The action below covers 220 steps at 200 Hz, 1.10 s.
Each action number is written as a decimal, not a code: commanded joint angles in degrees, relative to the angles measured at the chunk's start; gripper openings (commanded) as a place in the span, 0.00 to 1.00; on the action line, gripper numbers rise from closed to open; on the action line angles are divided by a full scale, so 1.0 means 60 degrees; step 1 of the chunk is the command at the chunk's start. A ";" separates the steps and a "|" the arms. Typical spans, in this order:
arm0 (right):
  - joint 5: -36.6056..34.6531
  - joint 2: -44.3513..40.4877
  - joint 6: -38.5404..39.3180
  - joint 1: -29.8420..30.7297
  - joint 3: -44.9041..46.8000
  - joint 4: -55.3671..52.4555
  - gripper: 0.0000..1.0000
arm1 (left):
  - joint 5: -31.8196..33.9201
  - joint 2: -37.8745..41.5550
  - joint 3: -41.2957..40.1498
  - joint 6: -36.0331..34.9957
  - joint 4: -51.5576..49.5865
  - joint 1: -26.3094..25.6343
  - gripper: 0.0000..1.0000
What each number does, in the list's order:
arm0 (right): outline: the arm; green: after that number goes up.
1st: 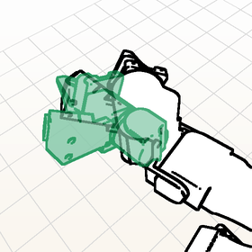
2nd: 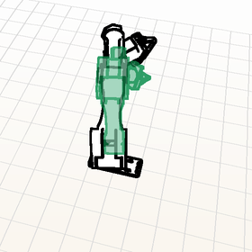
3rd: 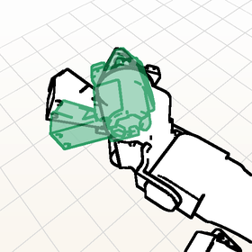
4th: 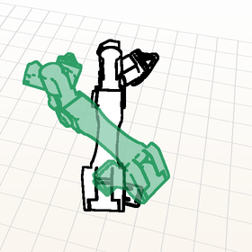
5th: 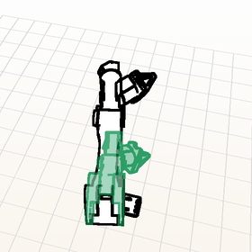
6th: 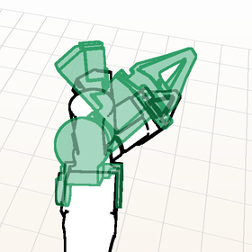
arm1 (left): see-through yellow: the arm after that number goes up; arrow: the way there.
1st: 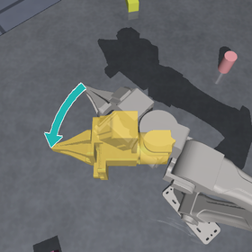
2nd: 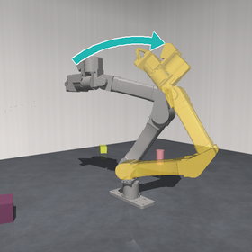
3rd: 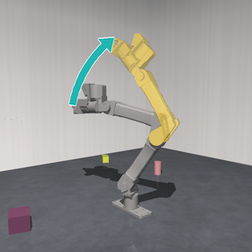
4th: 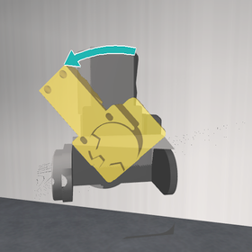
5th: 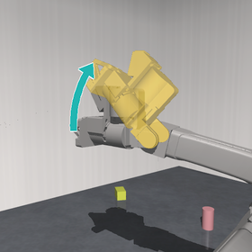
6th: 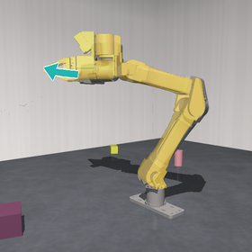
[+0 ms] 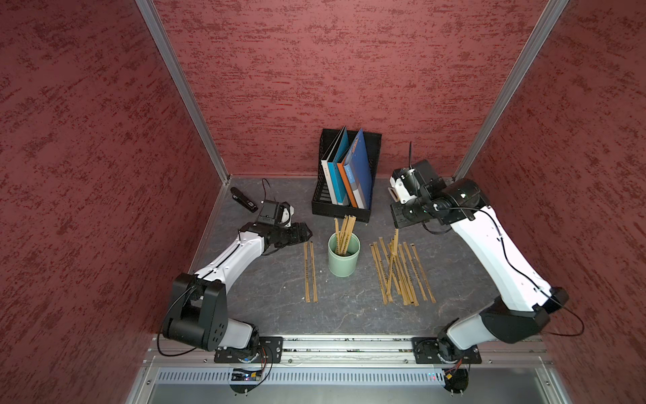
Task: Take the straws out of the storage container
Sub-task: Place the straw at the center of the board.
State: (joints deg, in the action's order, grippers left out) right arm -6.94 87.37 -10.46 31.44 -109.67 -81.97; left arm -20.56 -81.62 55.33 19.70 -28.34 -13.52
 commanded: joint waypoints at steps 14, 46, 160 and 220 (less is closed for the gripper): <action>0.0754 -0.0014 0.0085 -0.0495 0.0876 -0.0101 0.00 | -0.0032 -0.0002 0.0006 -0.0047 0.0250 0.0011 0.84; 0.1160 -0.0003 0.0110 -0.0892 0.1845 0.0316 0.00 | -0.0031 -0.0029 0.0043 -0.0061 0.0217 0.0012 0.84; 0.2035 0.0800 0.0278 -0.1534 0.3729 0.1226 0.00 | -0.0079 -0.0224 0.0061 -0.0120 0.0288 0.0003 0.85; 0.2227 0.1290 0.0430 -0.1639 0.3914 0.1429 0.00 | -0.0060 -0.0251 0.0036 -0.0137 0.0276 0.0013 0.84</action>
State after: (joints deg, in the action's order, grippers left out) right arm 5.41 94.26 -8.69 22.13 -87.02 -74.87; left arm -20.62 -82.59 55.33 19.66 -27.59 -13.50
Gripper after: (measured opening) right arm 0.049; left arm 0.846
